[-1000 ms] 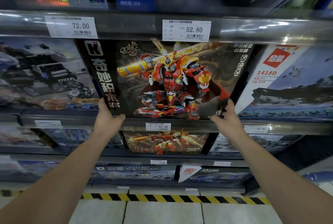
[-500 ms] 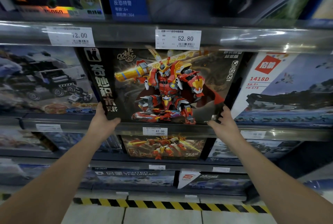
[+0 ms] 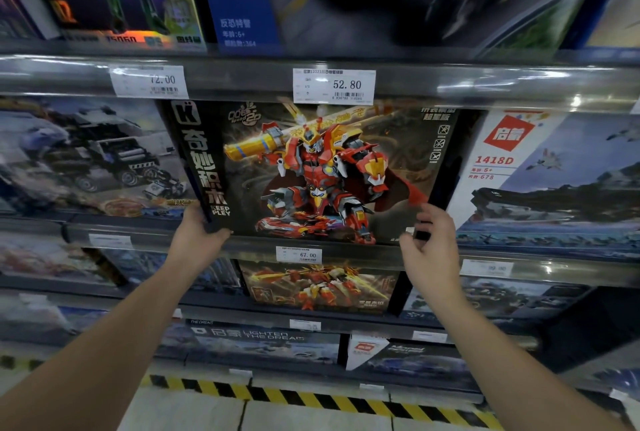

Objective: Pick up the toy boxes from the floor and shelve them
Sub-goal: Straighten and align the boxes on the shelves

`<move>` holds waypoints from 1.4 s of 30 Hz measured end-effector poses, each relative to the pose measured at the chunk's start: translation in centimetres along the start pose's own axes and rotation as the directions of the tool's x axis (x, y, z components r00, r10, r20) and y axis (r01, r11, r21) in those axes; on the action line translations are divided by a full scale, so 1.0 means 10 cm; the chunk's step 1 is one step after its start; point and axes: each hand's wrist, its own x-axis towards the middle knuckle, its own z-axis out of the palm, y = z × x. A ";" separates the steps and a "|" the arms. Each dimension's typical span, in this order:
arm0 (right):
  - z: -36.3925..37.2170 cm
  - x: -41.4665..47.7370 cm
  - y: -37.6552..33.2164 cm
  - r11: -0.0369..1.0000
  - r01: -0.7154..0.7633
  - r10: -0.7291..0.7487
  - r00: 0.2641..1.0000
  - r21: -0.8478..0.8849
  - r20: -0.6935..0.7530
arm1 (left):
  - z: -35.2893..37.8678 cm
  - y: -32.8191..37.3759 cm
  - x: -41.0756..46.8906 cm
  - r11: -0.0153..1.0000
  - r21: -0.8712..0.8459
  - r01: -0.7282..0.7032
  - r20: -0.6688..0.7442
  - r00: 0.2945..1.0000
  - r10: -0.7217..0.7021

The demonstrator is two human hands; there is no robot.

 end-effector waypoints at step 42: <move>3.97 -0.88 -1.87 0.930 -0.096 0.159 0.975 -0.354 0.153 | -3.22 -1.88 2.18 0.998 -0.049 -0.031 0.032 0.999 0.033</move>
